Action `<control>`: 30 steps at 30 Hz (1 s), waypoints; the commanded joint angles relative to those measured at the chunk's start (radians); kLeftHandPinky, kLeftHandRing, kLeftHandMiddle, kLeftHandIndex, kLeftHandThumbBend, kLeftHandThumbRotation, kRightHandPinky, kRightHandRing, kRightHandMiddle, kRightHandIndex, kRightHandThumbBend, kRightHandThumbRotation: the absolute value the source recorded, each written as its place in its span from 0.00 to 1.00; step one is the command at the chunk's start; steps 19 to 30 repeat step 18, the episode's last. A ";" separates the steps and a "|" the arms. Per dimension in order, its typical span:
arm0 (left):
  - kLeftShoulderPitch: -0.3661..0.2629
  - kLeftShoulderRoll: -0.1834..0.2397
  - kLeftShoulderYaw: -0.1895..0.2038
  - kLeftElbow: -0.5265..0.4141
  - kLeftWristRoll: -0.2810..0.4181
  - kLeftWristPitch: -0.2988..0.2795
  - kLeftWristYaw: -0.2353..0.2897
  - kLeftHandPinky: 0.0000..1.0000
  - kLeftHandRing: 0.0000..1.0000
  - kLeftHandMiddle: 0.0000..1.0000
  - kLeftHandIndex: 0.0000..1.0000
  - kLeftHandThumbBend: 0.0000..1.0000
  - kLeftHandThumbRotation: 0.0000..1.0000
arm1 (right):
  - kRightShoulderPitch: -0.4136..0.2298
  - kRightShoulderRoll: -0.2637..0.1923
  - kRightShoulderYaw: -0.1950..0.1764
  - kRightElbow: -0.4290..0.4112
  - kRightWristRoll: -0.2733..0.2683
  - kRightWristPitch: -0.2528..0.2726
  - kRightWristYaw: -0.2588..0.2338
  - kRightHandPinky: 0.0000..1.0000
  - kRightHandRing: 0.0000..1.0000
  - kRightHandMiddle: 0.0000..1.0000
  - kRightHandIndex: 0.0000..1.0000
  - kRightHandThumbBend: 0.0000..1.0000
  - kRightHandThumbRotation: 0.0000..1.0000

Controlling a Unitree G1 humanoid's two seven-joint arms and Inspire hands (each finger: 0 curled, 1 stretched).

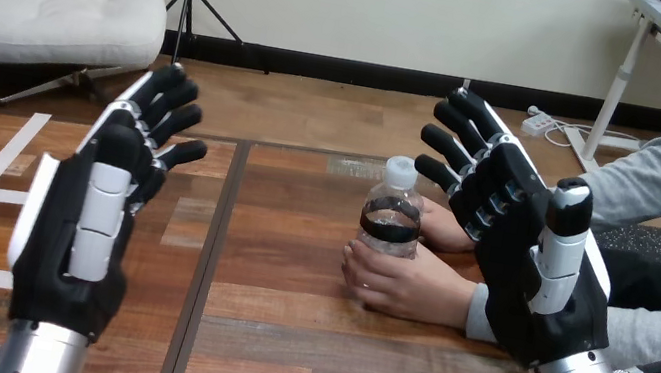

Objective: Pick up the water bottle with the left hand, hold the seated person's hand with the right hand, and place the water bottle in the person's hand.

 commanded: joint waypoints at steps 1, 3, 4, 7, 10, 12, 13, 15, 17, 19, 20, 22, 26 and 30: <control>-0.026 -0.004 -0.018 -0.055 0.005 -0.022 -0.004 0.80 0.88 0.88 0.87 0.75 0.95 | -0.013 0.025 -0.015 -0.076 0.011 0.015 -0.006 0.89 0.93 0.94 0.92 0.94 1.00; -0.026 -0.005 -0.021 -0.055 0.008 -0.023 -0.002 0.80 0.88 0.88 0.88 0.75 0.95 | -0.008 0.028 -0.015 -0.084 0.004 0.017 -0.006 0.88 0.92 0.93 0.92 0.94 1.00; -0.025 -0.005 -0.022 -0.056 0.011 -0.023 0.000 0.80 0.88 0.88 0.88 0.75 0.96 | -0.007 0.030 -0.015 -0.086 0.001 0.017 -0.005 0.87 0.92 0.93 0.92 0.94 1.00; -0.023 -0.003 -0.027 -0.060 0.015 -0.022 0.001 0.80 0.88 0.88 0.88 0.74 0.96 | -0.005 0.029 -0.016 -0.091 0.006 0.024 0.007 0.87 0.92 0.94 0.92 0.93 1.00; -0.021 -0.004 -0.032 -0.064 0.013 -0.014 0.004 0.81 0.88 0.88 0.88 0.74 0.96 | -0.004 0.031 -0.017 -0.098 0.002 0.033 0.003 0.88 0.93 0.94 0.92 0.93 1.00; -0.021 -0.004 -0.035 -0.067 0.011 -0.010 0.004 0.81 0.88 0.88 0.88 0.74 0.96 | -0.003 0.032 -0.019 -0.103 0.000 0.038 0.001 0.87 0.92 0.93 0.92 0.94 1.00; -0.021 -0.003 -0.037 -0.068 0.010 -0.009 0.003 0.81 0.88 0.89 0.88 0.74 0.96 | -0.003 0.032 -0.019 -0.105 0.002 0.041 0.003 0.87 0.92 0.93 0.92 0.93 1.00; -0.021 -0.002 -0.039 -0.069 0.011 -0.008 0.002 0.81 0.88 0.89 0.88 0.74 0.96 | -0.003 0.031 -0.020 -0.109 0.002 0.045 0.005 0.87 0.92 0.93 0.92 0.93 1.00; -0.021 0.000 -0.039 -0.068 0.013 -0.008 0.003 0.81 0.88 0.88 0.88 0.74 0.96 | -0.004 0.030 -0.022 -0.110 0.001 0.048 0.005 0.87 0.92 0.93 0.92 0.93 1.00; -0.021 -0.001 -0.040 -0.070 0.011 -0.005 0.003 0.81 0.88 0.88 0.88 0.74 0.96 | -0.005 0.029 -0.023 -0.113 -0.001 0.051 0.004 0.87 0.92 0.93 0.92 0.92 1.00; -0.021 -0.001 -0.040 -0.070 0.011 -0.005 0.003 0.81 0.88 0.88 0.88 0.74 0.96 | -0.005 0.029 -0.023 -0.113 -0.001 0.051 0.004 0.87 0.92 0.93 0.92 0.92 1.00; -0.021 -0.001 -0.040 -0.070 0.011 -0.005 0.003 0.81 0.88 0.88 0.88 0.74 0.96 | -0.005 0.029 -0.023 -0.113 -0.001 0.051 0.004 0.87 0.92 0.93 0.92 0.92 1.00; -0.021 -0.001 -0.040 -0.070 0.011 -0.005 0.003 0.81 0.88 0.88 0.88 0.74 0.96 | -0.005 0.029 -0.023 -0.113 -0.001 0.051 0.004 0.87 0.92 0.93 0.92 0.92 1.00; -0.021 -0.001 -0.040 -0.070 0.011 -0.005 0.003 0.81 0.88 0.88 0.88 0.74 0.96 | -0.005 0.029 -0.023 -0.113 -0.001 0.051 0.004 0.87 0.92 0.93 0.92 0.92 1.00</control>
